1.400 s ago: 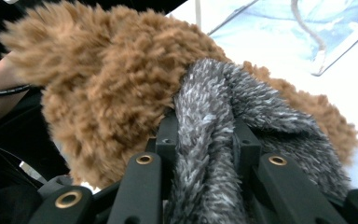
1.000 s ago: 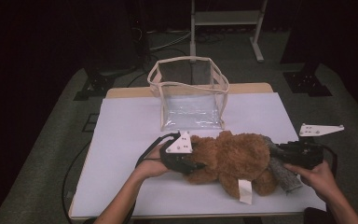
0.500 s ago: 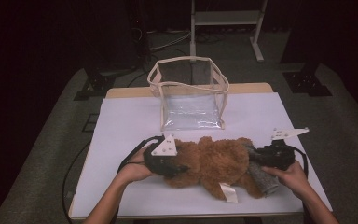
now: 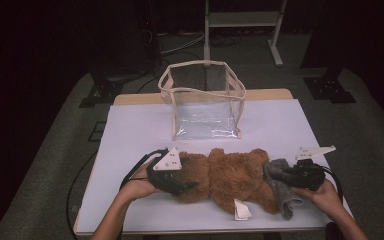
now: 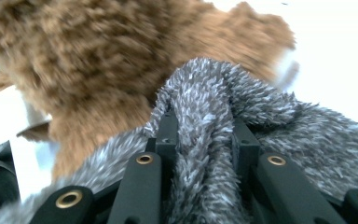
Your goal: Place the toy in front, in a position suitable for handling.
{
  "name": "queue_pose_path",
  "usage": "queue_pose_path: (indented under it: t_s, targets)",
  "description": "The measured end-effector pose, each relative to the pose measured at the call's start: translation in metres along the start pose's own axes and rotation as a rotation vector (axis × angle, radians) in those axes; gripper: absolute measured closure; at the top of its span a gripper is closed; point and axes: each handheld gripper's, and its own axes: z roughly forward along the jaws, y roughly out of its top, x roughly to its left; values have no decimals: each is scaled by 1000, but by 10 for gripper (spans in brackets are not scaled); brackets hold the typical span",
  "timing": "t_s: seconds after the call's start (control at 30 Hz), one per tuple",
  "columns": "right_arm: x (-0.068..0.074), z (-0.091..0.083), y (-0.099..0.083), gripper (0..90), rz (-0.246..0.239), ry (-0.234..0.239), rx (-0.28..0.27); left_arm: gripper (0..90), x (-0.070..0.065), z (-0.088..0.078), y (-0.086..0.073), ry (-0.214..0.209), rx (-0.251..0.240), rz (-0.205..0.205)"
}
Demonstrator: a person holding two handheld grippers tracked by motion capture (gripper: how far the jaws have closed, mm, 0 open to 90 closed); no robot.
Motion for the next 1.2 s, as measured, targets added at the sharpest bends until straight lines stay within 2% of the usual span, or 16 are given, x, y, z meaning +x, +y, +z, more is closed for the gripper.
queue_pose_path:
  t_s: [0.23,0.33,0.47,0.6,0.63,0.67,0.73,0.97,1.1,1.17,1.2]
  targets:
    - [-12,-37,-13,694,30,-75,-30,199,1,-3,-2,2,-43,-17]
    - [-18,-47,-17,689,45,-97,-50,192,1,-8,-4,6,-69,-27]
    - [-23,-43,-21,665,58,-87,-53,181,3,-15,-7,18,-91,-38]
    - [-24,-30,-20,556,42,-83,-8,145,5,-21,-9,35,-95,-51]
    - [-24,-30,-20,556,42,-83,-8,132,5,-21,-9,35,-95,-51]
    - [-23,-29,-17,501,29,-84,-4,129,6,-24,-10,48,-95,-51]
    - [-23,-31,-12,456,22,-80,-9,119,8,-26,-13,59,-96,-59]
    - [-22,-42,5,395,2,-55,-24,89,11,-35,-19,96,-85,-76]
    - [-17,-44,28,356,-22,-4,-37,85,15,-41,-26,116,-82,-101]
    - [-15,-43,33,353,-35,0,-43,85,16,-43,-28,119,-83,-103]
    - [-12,-40,46,343,-48,28,-43,85,17,-45,-30,129,-81,-111]
